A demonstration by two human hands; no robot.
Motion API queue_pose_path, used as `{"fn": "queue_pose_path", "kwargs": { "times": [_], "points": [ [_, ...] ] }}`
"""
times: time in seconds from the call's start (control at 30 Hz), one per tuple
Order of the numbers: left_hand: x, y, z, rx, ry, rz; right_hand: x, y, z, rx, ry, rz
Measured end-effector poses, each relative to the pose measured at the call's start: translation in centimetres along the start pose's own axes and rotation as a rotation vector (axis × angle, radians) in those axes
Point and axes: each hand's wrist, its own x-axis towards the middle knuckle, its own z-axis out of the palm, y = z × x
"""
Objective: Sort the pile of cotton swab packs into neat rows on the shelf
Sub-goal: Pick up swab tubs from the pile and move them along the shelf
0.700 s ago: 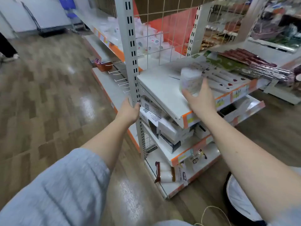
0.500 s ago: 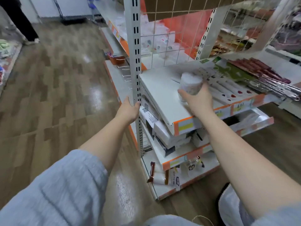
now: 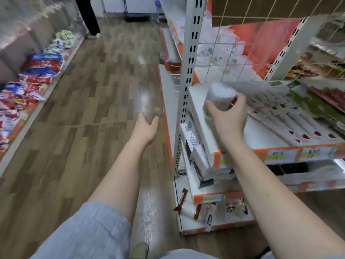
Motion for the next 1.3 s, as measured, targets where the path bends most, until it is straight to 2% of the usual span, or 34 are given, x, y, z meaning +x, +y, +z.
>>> {"fn": "queue_pose_path", "kwargs": {
  "times": [0.2,0.4,0.6,0.83,1.1,1.3],
  "points": [
    [3.1,-5.1,-7.9,0.092,0.095,-0.061,-2.4,-2.6,7.4,0.015,-0.199,-0.101],
    [8.6,-11.4,-17.4,0.205,0.148,-0.101,-5.0,-4.8,18.0,0.002,-0.283,-0.156],
    [13.7,-16.6,-27.9,0.375,0.105,-0.113,-7.4,-8.1,30.1,-0.012,-0.358,-0.114],
    [19.7,-21.3,-36.4,0.316,0.123,-0.147,-8.4,-11.1,40.6,0.002,-0.473,-0.058],
    [30.2,-24.6,-41.1,0.316,0.171,-0.211,-3.9,-11.2,52.9,-0.008,-0.583,-0.072],
    [43.0,-24.7,-43.9,0.335,0.162,-0.301,4.9,-12.4,65.6,0.029,-0.682,-0.13]
  ]
}}
